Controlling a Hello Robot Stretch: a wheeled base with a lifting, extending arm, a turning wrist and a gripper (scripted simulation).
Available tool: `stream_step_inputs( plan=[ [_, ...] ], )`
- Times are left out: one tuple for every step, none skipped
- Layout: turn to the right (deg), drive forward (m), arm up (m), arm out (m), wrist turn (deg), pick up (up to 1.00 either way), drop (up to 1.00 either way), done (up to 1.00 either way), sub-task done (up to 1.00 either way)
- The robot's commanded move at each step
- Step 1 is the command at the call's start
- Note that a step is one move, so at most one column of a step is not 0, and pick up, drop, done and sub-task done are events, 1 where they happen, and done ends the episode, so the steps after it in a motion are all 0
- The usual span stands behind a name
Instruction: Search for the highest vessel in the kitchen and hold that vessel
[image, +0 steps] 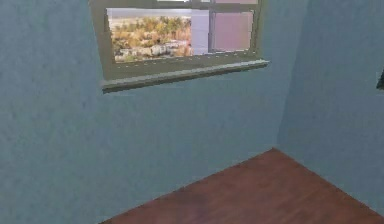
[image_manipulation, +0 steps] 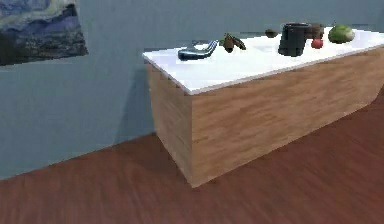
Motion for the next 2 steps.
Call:
stream_step_inputs(
  plan=[
    [0.0, 0.60, 0.00, 0.00, 0.0, 0.00, 0.00, 0.00, 0.00],
    [-45.0, 0.00, 0.00, 0.00, 0.0, 0.00, 0.00, 0.00, 0.00]
  ],
)
